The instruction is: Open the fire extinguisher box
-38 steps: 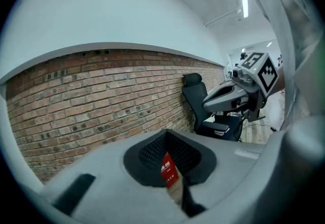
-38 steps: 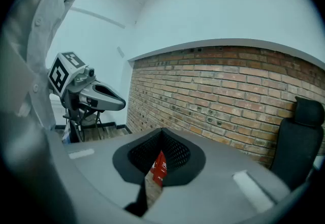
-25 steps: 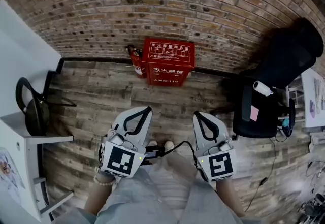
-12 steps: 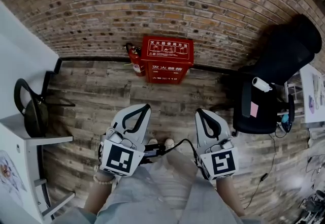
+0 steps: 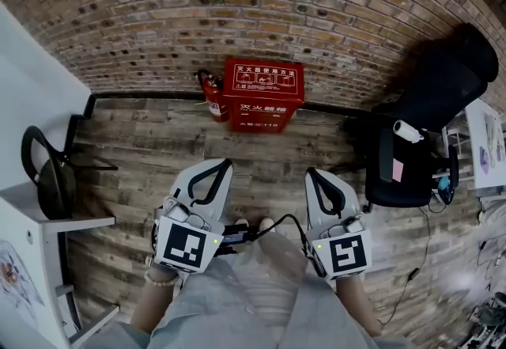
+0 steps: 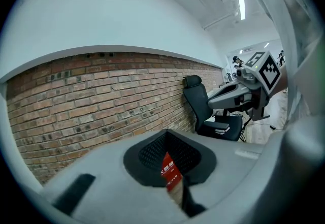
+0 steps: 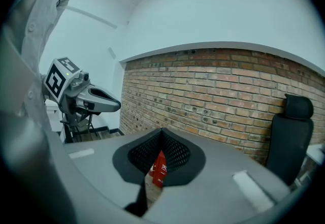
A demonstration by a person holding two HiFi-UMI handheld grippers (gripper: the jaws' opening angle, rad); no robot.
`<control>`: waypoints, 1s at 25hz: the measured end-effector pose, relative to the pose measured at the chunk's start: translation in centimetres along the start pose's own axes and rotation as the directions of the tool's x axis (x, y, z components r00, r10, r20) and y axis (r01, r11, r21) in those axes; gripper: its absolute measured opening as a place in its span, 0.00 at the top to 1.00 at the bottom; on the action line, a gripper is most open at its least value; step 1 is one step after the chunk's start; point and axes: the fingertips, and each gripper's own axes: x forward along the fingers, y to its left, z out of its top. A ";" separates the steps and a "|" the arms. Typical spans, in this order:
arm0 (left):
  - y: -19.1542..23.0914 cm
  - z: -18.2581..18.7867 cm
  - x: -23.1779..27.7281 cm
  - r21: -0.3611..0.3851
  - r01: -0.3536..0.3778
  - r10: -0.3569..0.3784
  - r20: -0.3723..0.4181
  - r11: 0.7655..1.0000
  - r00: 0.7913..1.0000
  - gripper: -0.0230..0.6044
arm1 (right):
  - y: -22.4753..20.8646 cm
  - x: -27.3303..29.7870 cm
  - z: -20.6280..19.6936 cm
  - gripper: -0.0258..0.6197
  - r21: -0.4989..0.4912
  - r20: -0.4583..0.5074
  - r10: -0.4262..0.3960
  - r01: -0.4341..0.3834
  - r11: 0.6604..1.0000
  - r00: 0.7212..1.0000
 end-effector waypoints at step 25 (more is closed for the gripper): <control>4.2 -0.3 1.3 0.027 -0.054 0.053 0.022 0.998 0.998 0.97 | -0.7 3.7 0.4 0.95 -0.023 0.006 -0.008 0.008 1.000 1.000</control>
